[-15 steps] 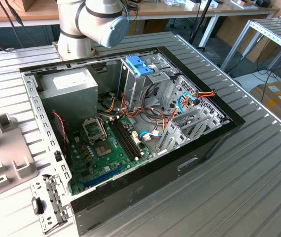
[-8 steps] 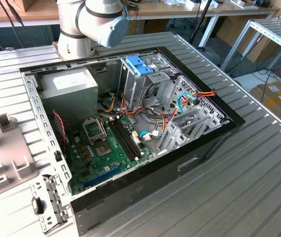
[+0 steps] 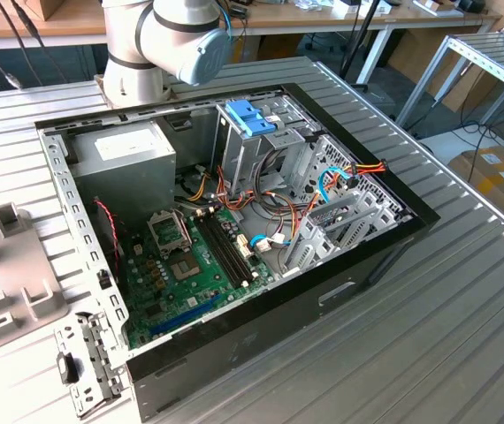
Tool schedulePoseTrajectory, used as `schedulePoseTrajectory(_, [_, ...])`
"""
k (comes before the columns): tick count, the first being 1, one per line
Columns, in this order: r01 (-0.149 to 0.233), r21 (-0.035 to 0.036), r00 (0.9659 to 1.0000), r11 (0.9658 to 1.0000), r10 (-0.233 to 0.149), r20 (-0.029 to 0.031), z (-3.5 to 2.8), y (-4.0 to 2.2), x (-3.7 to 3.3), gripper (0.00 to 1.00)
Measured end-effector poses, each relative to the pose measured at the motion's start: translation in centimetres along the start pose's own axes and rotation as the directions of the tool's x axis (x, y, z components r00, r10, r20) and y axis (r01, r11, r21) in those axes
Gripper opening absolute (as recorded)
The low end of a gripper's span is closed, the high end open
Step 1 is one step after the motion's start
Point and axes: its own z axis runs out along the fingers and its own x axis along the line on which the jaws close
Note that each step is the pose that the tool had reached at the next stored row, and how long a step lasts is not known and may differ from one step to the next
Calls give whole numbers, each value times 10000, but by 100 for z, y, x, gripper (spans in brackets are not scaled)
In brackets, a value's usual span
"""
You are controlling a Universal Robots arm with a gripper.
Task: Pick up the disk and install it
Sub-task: 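Pick up the disk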
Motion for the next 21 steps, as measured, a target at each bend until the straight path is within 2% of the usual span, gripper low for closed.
schedulePoseTrajectory(10, [0,0,10000,10000,0,0,-3,-15,18,37])
schedulePoseTrajectory(21, [-1,-1,10000,10000,1,0,-9,-57,54,37])
